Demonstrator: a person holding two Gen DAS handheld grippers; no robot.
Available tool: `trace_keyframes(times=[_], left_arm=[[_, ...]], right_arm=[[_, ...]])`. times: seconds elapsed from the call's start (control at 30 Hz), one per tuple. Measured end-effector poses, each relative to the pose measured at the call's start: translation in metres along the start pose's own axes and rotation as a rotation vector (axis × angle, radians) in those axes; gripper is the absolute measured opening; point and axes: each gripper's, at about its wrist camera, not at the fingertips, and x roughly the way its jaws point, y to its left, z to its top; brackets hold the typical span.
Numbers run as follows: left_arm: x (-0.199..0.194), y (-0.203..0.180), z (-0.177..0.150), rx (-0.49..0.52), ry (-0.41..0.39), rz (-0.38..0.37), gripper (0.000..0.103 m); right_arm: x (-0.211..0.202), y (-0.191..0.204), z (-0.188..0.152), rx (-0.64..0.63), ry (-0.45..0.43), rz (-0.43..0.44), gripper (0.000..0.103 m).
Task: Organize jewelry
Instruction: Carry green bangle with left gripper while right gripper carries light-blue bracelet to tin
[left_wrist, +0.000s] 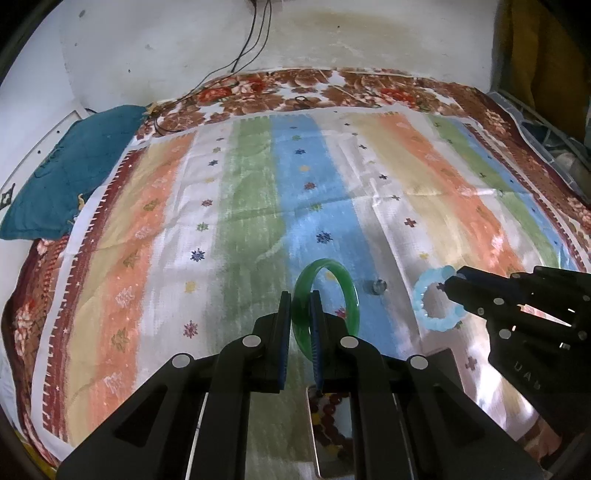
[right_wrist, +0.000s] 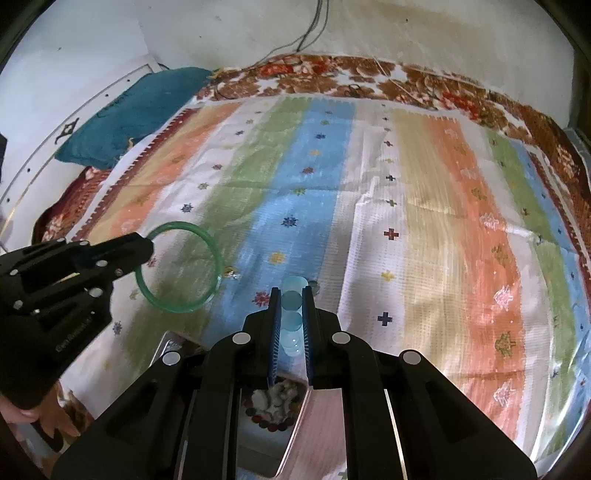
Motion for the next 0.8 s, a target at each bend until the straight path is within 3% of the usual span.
trace_keyframes(times=[0.8], left_arm=[[-0.037,-0.017,-0.04,0.013,-0.033,-0.043,0.009]], right_arm=[[-0.037,0.019,-0.026,-0.061,-0.067,0.053,0.012]])
